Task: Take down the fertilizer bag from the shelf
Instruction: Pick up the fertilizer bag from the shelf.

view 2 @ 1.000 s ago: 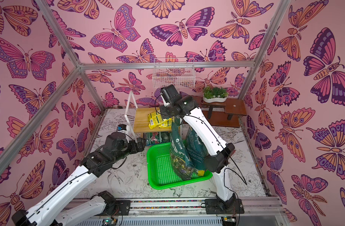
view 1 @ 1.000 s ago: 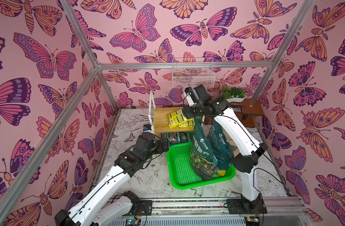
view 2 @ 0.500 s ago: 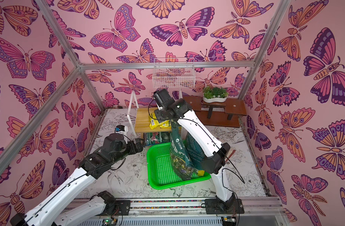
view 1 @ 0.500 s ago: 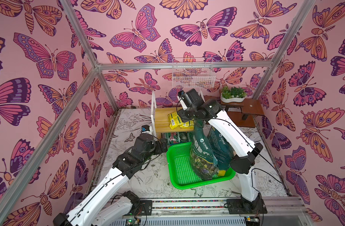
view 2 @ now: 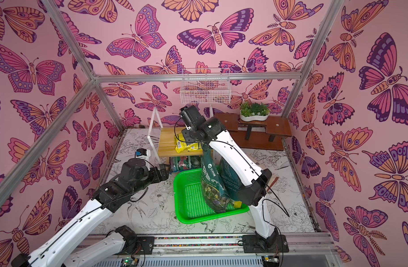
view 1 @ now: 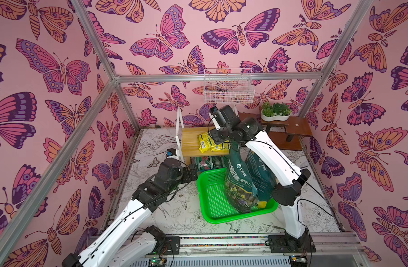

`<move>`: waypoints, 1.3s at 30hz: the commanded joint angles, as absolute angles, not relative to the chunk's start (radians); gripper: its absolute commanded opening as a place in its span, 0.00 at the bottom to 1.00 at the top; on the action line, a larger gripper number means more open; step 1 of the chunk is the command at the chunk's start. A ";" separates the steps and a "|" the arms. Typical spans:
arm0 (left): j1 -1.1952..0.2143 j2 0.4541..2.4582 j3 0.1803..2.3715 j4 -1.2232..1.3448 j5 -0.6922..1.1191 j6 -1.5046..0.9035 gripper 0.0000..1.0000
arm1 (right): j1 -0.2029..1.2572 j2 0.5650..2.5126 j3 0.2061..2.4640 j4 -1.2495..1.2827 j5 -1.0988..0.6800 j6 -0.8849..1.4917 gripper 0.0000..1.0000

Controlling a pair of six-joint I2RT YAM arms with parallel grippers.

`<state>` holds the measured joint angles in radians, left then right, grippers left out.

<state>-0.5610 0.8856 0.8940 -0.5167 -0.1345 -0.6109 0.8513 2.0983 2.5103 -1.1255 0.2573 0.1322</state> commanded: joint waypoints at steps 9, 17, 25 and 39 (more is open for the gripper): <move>-0.548 0.854 0.864 -0.508 -0.129 -0.616 1.00 | 0.834 2.158 2.468 -1.124 0.266 0.168 0.53; -0.543 0.848 0.864 -0.508 -0.130 -0.612 1.00 | 0.820 2.171 2.433 -1.103 0.255 0.174 0.47; -0.540 0.855 0.870 -0.508 -0.127 -0.609 1.00 | 0.811 2.171 2.421 -1.100 0.241 0.170 0.19; -0.536 0.865 0.873 -0.507 -0.126 -0.611 1.00 | 0.811 2.073 2.424 -1.022 0.206 0.154 0.00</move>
